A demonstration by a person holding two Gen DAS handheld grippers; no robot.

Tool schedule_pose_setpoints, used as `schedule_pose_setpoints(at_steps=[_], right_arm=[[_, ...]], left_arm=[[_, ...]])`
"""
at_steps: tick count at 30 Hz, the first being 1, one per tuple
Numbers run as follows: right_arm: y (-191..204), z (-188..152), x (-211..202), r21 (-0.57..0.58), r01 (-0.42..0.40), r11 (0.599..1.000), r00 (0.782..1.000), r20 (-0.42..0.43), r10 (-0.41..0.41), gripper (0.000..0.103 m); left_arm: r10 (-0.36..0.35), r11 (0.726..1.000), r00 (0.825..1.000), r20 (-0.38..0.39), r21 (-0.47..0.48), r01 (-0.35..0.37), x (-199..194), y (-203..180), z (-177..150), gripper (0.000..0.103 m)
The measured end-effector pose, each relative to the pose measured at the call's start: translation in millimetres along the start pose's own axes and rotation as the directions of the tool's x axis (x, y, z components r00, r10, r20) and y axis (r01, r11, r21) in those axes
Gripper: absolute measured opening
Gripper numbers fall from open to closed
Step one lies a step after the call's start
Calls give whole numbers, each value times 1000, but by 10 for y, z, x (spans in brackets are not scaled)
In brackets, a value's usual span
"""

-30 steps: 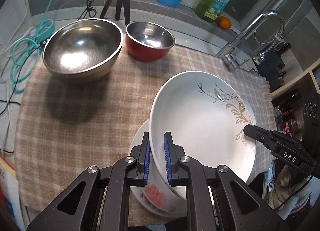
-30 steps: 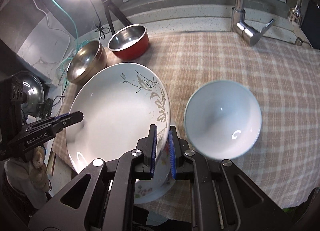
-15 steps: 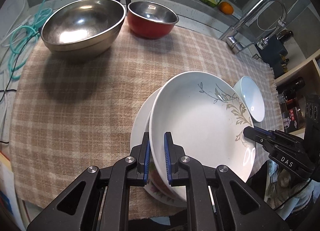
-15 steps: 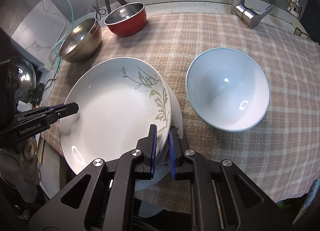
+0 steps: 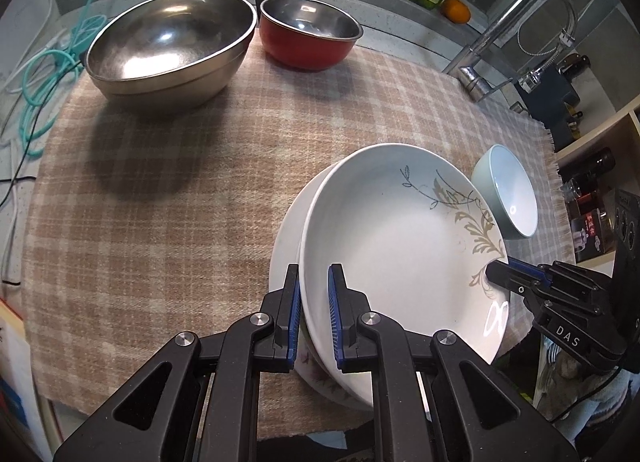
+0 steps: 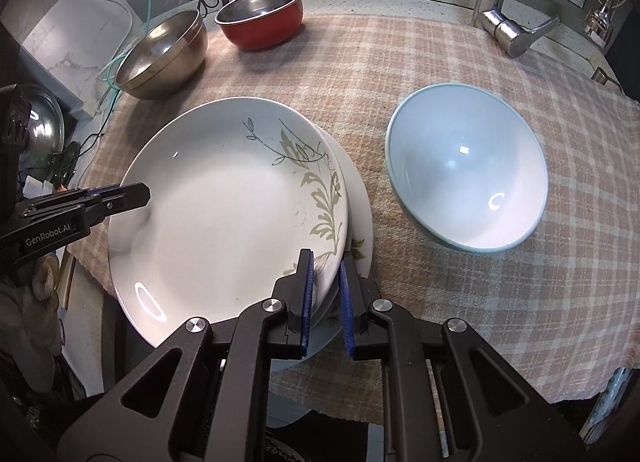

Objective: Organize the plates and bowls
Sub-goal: 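Lower the white gold-branch plate onto the rose plate stack, then open the left gripper and withdraw from the plate stack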

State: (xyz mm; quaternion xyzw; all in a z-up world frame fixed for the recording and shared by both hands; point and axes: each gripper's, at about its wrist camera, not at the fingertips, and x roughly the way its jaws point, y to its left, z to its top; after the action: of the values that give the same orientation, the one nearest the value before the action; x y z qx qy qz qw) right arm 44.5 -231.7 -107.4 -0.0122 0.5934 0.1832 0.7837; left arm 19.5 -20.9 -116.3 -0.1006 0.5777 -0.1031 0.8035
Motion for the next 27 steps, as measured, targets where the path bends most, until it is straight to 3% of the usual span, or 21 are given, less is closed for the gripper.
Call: schedule_pose_setpoints(at_steps=[4, 27], right_arm=[[25, -20, 21, -13, 1, 1000, 1000, -14, -1, 27], [-12, -18, -52, 13, -10, 1000, 1000, 20, 10, 29]], left_arm=[[9, 1000, 1000, -1, 16, -9, 9, -31, -8, 11], [3, 1000, 1000, 2, -17, -3, 7, 34, 2, 17]])
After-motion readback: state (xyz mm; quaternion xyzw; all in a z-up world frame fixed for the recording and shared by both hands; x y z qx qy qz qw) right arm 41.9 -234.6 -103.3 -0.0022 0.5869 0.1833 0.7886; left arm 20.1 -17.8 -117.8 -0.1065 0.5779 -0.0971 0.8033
